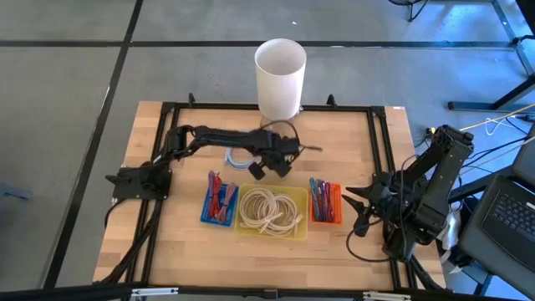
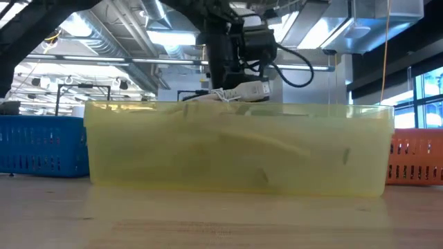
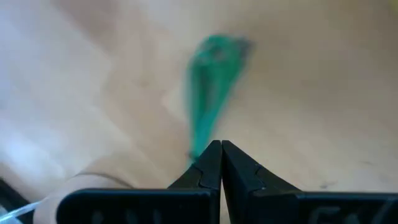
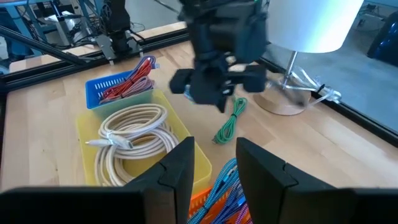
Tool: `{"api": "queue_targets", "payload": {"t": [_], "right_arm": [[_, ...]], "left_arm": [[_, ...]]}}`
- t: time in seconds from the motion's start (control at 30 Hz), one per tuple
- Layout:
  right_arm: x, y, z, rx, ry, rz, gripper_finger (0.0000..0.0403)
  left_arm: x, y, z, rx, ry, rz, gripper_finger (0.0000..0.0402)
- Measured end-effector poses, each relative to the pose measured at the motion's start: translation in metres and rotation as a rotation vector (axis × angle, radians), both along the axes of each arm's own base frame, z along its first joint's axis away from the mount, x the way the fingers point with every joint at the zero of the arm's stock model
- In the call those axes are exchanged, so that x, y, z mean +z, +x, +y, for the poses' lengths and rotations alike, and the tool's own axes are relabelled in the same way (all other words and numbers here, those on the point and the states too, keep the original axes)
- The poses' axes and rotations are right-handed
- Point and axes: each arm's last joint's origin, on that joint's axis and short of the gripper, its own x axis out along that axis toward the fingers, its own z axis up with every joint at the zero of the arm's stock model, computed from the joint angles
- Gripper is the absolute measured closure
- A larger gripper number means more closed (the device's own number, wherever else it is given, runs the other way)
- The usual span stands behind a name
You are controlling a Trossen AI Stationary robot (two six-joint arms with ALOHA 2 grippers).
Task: Pick & Place USB Port
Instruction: Put the green charger cable into the blue bin
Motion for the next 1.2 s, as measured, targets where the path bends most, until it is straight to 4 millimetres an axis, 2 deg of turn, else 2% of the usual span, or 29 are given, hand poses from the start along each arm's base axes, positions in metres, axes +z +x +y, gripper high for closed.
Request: {"api": "queue_targets", "payload": {"t": [0.17,0.5,0.63,1.2], "right_arm": [[0.0,0.0,0.0,0.004,-0.009,0.005,0.0281],[0.0,0.0,0.0,0.017,-0.033,0.019,0.0281],[0.0,0.0,0.0,0.019,-0.033,0.018,0.0281],[0.0,0.0,0.001,0.019,-0.027,0.015,0.0281]], "left_arm": [[0.002,-0.001,0.03,0.0,-0.054,-0.057,0.0382],[-0.002,0.007,0.034,0.029,-0.021,-0.122,0.0239],[-0.008,0.01,0.034,0.064,-0.02,-0.129,0.0206],[-0.048,0.013,0.034,0.098,-0.1,-0.021,0.0234]]}}
